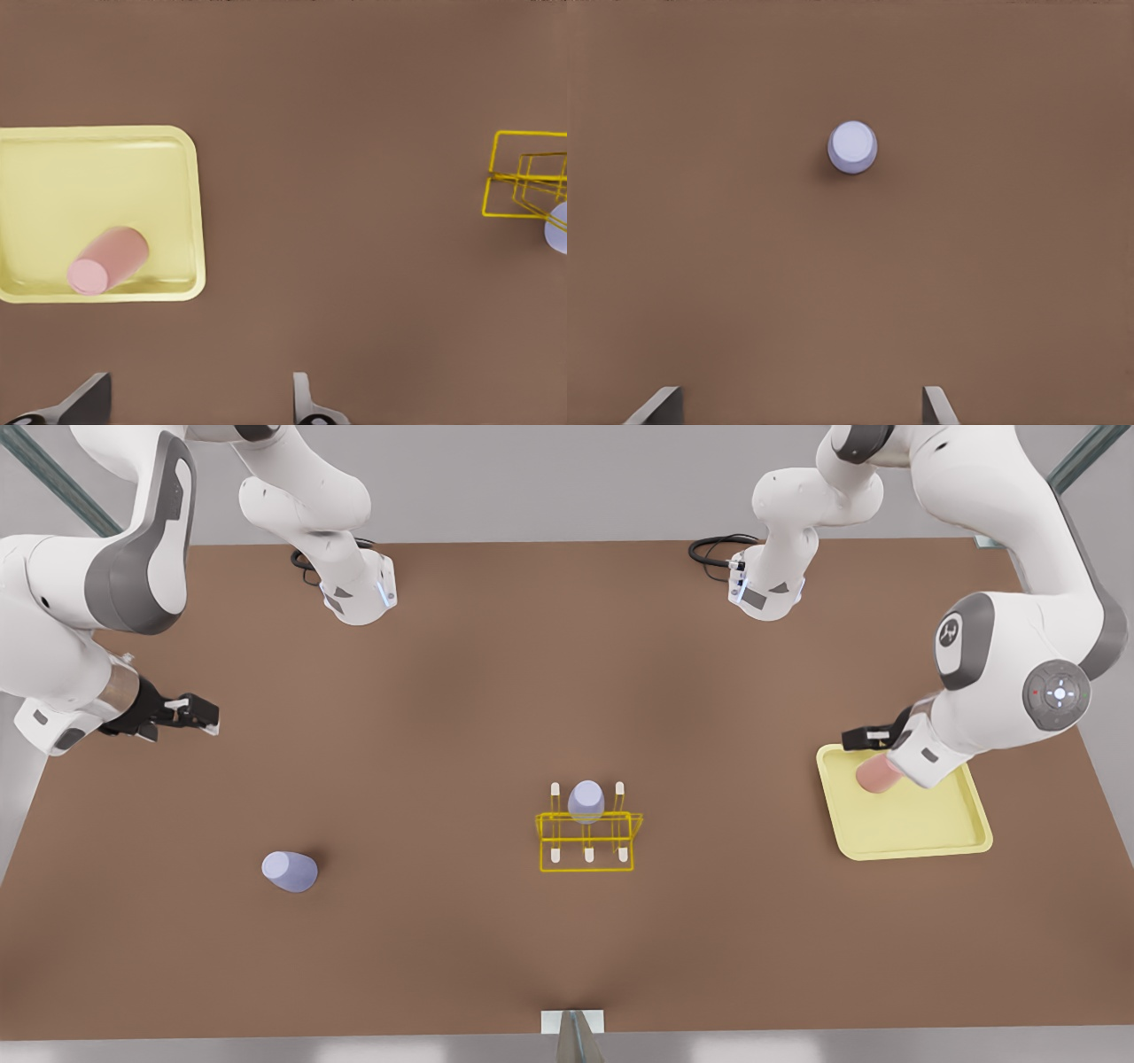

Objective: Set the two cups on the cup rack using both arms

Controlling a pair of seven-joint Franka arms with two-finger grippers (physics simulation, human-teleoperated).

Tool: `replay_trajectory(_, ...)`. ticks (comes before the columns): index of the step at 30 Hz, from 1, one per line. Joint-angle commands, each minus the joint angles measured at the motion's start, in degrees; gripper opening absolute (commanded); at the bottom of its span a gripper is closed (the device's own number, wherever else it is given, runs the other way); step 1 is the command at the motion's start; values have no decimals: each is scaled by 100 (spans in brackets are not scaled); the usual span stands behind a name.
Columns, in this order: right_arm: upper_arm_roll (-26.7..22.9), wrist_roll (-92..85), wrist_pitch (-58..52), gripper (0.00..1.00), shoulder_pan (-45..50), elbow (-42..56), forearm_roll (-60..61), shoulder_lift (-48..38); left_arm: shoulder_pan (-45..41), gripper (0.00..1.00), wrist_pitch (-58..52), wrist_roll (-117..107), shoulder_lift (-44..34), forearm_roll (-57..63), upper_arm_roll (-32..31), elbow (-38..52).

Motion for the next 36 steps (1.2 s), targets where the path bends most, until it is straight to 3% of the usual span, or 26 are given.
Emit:
replay_trajectory(1, 6, -344, 150, 100, -6, 4, 6, -4, 16, 100, 290, -38, -5, -14, 2, -37)
replay_trajectory(3, -3, -327, 176, 100, 3, 39, -37, 75, 43, 100, 676, 269, -14, -66, 318, -370)
replay_trajectory(6, 32, -415, 528, 100, 205, 943, -153, 1480, 43, 100, 2328, 2642, 21, -216, 1312, -1609)
replay_trajectory(7, 32, -354, 834, 100, 222, 1418, -11, 2130, 52, 100, 2873, 2958, -5, -190, 1435, -2031)
replay_trajectory(10, -12, -318, 1749, 100, 196, 1410, -20, 2791, 104, 100, 3902, 3302, 21, -224, 1672, -2778)
replay_trajectory(18, -3, 938, 2716, 100, 99, 1155, 15, 3300, 350, 100, 4570, 3311, 302, -207, 1725, -3508)
replay_trajectory(28, 6, 983, 2927, 100, -33, 1103, 138, 3819, 500, 100, 5027, 3302, 575, -207, 1787, -4141)
replay_trajectory(36, 6, 965, 3428, 100, -24, 514, 129, 3837, 473, 100, 5282, 3302, 777, -242, 1778, -4133)
